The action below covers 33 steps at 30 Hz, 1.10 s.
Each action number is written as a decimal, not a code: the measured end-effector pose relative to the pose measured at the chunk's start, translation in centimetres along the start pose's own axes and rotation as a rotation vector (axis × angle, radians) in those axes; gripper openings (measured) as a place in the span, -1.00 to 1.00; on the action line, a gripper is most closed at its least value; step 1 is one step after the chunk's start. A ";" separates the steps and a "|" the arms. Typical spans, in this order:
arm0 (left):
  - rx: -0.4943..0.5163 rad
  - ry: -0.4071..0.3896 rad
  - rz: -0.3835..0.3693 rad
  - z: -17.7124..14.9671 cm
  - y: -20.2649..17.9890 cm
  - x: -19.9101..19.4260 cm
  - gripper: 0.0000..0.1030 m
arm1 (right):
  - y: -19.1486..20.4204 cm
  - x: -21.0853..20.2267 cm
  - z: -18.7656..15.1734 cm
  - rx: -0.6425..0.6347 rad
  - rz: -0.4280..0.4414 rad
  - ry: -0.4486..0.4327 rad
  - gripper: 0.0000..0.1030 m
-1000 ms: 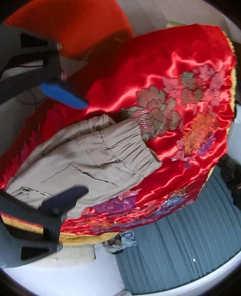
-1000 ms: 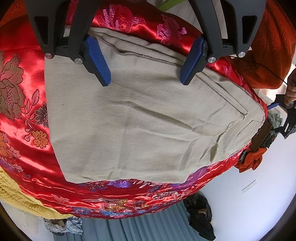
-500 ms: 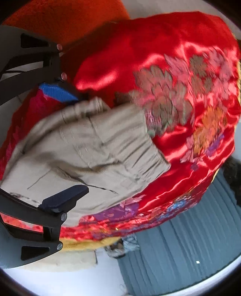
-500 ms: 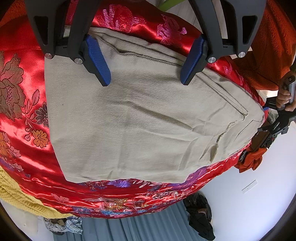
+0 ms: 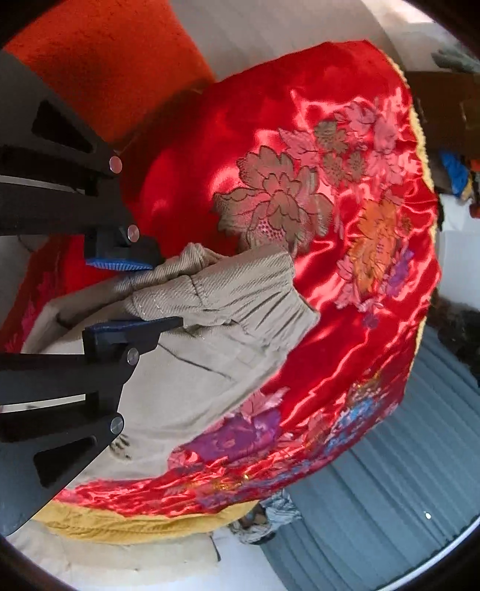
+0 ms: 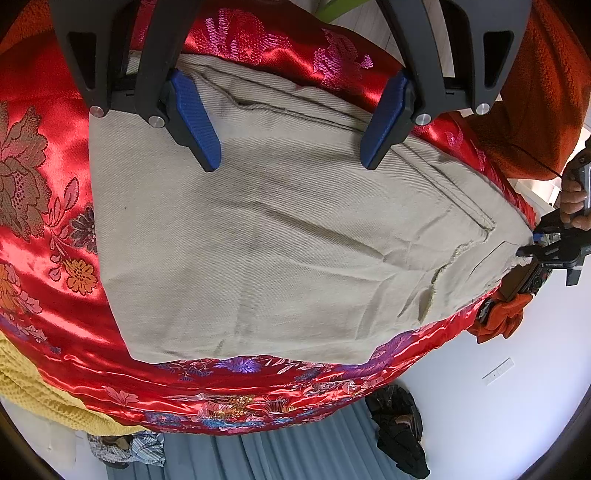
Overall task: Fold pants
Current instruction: 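Lift the waistband with the left tool, fold it over the trousers, release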
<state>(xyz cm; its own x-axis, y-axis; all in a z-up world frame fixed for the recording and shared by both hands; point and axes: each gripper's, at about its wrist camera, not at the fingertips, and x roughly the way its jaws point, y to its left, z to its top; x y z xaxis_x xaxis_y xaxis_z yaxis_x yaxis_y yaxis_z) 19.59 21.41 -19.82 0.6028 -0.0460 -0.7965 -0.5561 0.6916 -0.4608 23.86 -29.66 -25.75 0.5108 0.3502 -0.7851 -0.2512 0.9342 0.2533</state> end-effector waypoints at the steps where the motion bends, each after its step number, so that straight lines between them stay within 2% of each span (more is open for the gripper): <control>1: 0.006 -0.010 0.003 0.0 -0.4 -0.2 -0.64 | 0.0 0.0 0.0 0.001 0.000 0.000 0.51; 6: 0.043 -0.061 -0.016 0.3 -2.7 -1.9 -0.68 | 0.0 0.0 0.0 0.001 -0.001 0.000 0.51; 18: 0.303 -0.172 -0.111 -1.3 -11.1 -7.6 -0.73 | 0.0 0.0 0.0 0.001 0.001 0.001 0.51; 23: 0.533 -0.201 -0.155 -5.0 -17.0 -9.7 -0.74 | 0.3 0.0 0.0 -0.004 0.002 -0.004 0.51; 28: 0.788 -0.191 -0.217 -10.9 -23.4 -9.9 -0.74 | 0.5 -0.7 0.2 0.006 -0.002 -0.008 0.51; 31: 0.895 -0.147 -0.255 -14.6 -26.3 -8.0 -0.74 | -0.1 -2.7 0.4 0.084 0.006 -0.070 0.51; 33: 0.944 -0.094 -0.267 -17.0 -27.7 -6.2 -0.74 | -1.6 -5.0 0.3 0.196 0.031 -0.149 0.51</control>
<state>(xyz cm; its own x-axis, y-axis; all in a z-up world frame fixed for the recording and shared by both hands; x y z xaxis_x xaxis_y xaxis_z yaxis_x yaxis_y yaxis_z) 21.53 -9.75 -8.71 0.7082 -0.2552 -0.6583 0.2656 0.9602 -0.0865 21.99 -32.88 -22.03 0.6246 0.3712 -0.6871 -0.1118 0.9132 0.3918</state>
